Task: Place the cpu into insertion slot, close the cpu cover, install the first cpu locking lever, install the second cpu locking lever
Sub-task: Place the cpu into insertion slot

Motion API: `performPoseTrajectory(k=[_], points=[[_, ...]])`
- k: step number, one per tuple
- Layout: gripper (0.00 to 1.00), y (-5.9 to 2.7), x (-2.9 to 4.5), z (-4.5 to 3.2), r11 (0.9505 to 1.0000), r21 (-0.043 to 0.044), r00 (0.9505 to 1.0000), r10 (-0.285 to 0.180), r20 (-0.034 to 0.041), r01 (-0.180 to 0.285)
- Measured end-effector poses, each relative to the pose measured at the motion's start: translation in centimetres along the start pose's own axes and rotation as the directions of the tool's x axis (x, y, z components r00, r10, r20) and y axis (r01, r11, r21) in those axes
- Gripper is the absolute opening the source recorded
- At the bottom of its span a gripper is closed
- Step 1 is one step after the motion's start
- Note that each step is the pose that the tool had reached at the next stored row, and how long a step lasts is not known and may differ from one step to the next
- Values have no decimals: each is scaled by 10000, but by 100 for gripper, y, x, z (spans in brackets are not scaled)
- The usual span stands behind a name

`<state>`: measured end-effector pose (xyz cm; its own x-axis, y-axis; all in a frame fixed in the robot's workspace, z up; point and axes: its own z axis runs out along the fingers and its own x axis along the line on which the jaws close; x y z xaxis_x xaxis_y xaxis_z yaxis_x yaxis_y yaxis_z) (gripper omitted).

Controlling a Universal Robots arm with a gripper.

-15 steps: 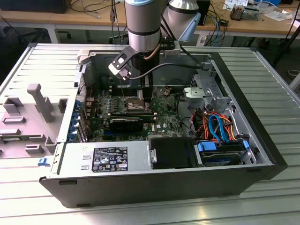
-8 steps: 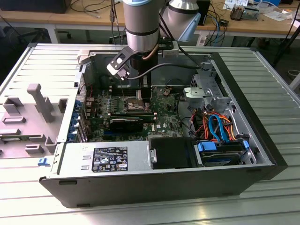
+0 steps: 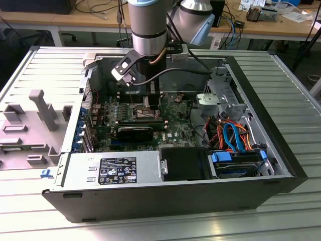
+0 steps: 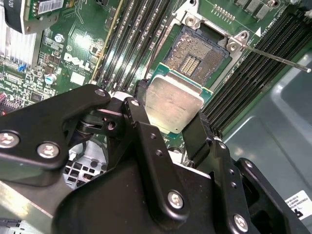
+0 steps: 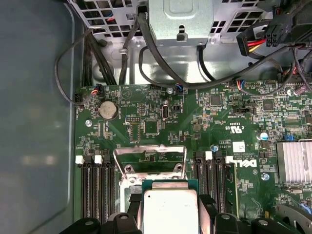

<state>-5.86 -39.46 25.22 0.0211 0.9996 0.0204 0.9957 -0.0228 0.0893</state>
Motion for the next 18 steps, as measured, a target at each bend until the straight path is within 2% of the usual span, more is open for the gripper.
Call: performPoseTrajectory(k=[18], points=[[54,-5,0,33,10000,-1,10000,2,0,-2]])
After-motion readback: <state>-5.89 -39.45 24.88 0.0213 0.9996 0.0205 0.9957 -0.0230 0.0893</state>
